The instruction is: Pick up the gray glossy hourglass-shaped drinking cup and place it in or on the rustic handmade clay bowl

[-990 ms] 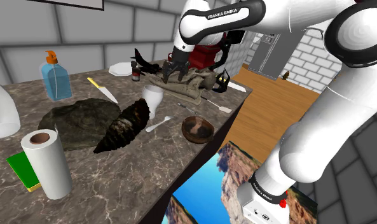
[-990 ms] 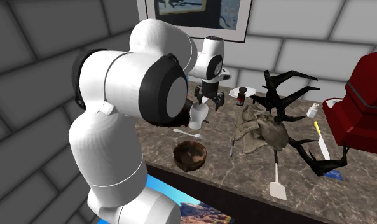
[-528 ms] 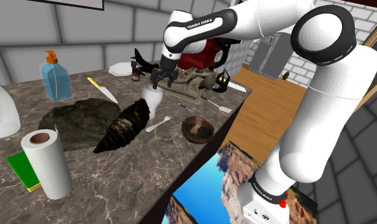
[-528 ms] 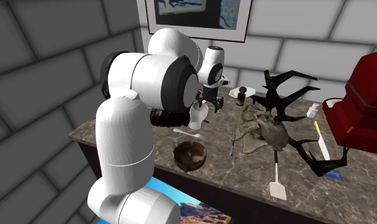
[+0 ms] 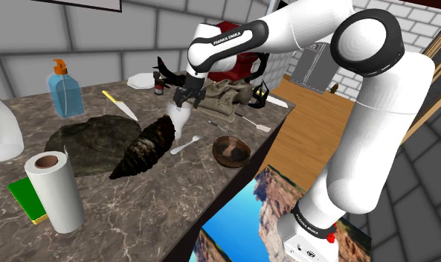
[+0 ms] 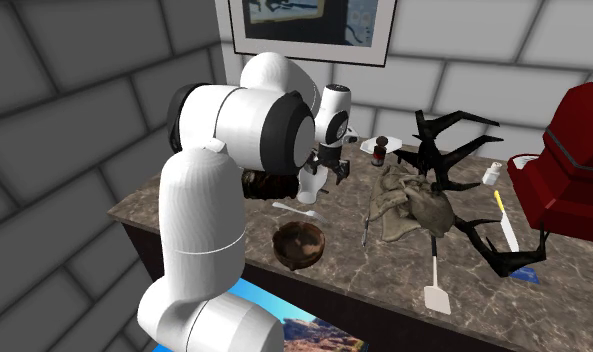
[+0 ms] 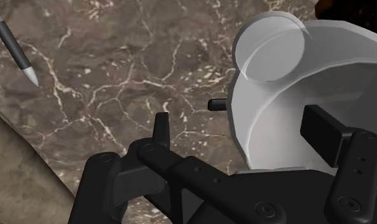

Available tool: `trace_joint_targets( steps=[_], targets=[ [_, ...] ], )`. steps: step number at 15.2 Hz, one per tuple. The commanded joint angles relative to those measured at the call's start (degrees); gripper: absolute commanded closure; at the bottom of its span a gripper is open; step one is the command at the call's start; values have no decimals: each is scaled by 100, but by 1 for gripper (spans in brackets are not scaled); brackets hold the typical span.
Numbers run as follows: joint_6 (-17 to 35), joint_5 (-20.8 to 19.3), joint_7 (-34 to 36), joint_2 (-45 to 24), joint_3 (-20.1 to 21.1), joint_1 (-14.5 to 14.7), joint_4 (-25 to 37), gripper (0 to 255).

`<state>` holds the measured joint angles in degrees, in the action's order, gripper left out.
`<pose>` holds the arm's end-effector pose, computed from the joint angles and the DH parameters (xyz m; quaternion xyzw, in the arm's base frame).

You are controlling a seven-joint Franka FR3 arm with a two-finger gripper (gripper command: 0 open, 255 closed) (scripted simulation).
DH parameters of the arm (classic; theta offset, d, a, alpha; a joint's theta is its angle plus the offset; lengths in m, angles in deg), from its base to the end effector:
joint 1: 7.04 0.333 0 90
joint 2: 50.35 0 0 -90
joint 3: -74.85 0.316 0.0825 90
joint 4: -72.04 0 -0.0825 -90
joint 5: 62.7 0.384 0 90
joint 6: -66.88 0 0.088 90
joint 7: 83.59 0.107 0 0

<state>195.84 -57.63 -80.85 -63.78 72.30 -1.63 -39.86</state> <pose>0.6083 0.0339 0.3654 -0.9987 0.0249 -0.0304 0.0316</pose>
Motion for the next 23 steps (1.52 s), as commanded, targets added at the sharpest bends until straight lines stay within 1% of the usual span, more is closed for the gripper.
trace_joint_targets(
  steps=[1, 5, 6, 15, 23],
  targets=[
    [14, 1, -2, 1, 0, -1, -12, 0],
    [12, 1, -2, 1, 0, -1, -11, 0],
    [12, 1, -2, 1, 0, -1, -11, 255],
    [14, 1, -2, 1, 0, 0, -12, 255],
    [-538, -44, 51, 263, -12, 3, 279, 255]
  ],
)
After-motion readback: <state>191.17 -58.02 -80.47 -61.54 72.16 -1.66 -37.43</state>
